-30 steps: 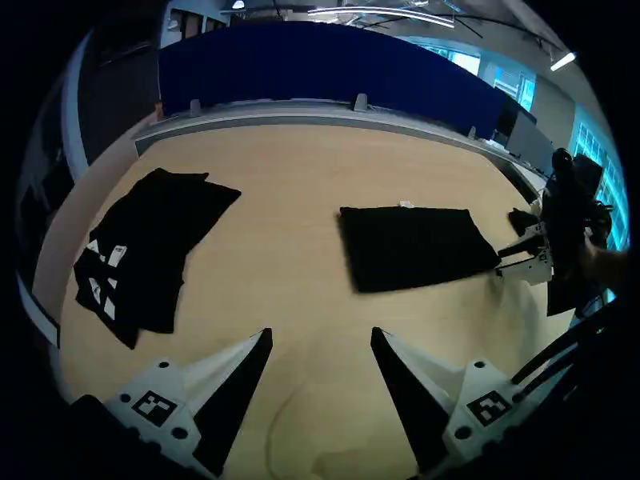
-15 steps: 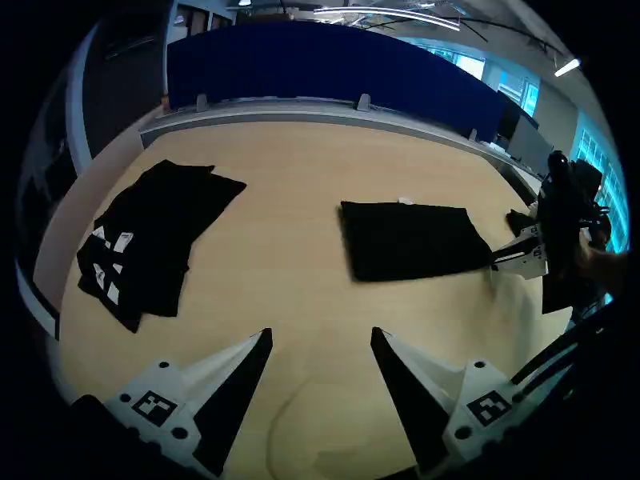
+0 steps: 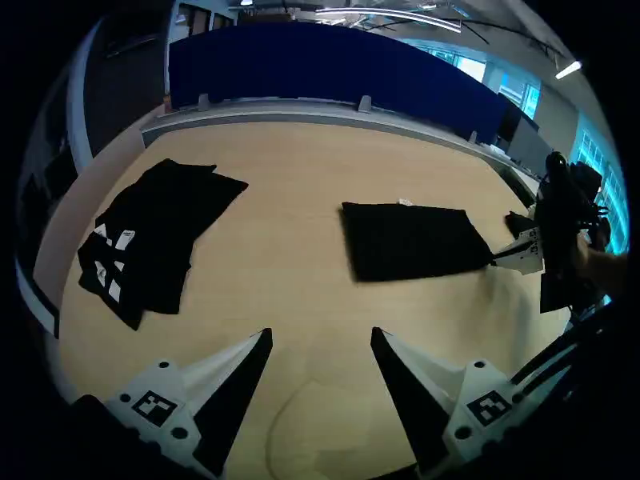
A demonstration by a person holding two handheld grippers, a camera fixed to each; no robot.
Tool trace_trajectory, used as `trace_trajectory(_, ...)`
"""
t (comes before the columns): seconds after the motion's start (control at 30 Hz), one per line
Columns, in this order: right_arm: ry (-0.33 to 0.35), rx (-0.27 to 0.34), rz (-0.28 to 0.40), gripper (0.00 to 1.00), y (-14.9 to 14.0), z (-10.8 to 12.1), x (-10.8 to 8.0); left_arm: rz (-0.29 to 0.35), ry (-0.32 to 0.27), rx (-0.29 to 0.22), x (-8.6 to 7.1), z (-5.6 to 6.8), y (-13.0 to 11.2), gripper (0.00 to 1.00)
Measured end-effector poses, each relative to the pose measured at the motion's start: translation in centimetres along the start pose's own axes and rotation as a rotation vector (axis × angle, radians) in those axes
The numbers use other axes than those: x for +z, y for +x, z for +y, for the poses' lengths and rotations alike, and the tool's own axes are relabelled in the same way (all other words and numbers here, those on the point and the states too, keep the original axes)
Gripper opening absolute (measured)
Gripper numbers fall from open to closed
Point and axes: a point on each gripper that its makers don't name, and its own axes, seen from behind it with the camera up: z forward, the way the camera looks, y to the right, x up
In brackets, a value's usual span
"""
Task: Fold towel
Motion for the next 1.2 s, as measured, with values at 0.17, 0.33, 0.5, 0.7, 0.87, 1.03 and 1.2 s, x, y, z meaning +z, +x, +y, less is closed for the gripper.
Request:
trace_trajectory(0.17, -0.008, -0.003, 0.009, 0.04, 0.8, 0.2, -0.6, 0.007, -0.001, -0.01, -0.3, -0.1, 0.2, 0.91)
trace_trajectory(0.33, -0.017, -0.026, 0.021, 0.04, 2.3, 0.3, -1.7, 0.012, -0.001, -0.022, -0.7, -0.3, 0.3, 0.91)
trace_trajectory(0.5, -0.025, -0.071, 0.041, 0.04, 4.9, 0.1, -2.8, 0.015, 0.0, -0.035, -1.2, -0.5, 0.2, 0.91)
trace_trajectory(0.7, -0.034, -0.14, 0.078, 0.04, 8.6, -0.6, -3.9, 0.018, 0.0, -0.052, -1.8, -0.9, -0.1, 0.91)
trace_trajectory(0.87, -0.033, -0.186, 0.108, 0.04, 11.3, -1.6, -4.7, 0.026, -0.007, -0.077, -2.3, -0.9, -0.2, 0.91)
trace_trajectory(1.03, -0.031, -0.217, 0.116, 0.04, 12.6, -2.2, -4.9, 0.03, -0.01, -0.089, -2.8, -1.1, -0.4, 0.91)
trace_trajectory(1.2, -0.023, -0.236, 0.117, 0.04, 13.3, -2.8, -4.9, 0.038, -0.01, -0.092, -3.3, -1.4, -0.3, 0.91)
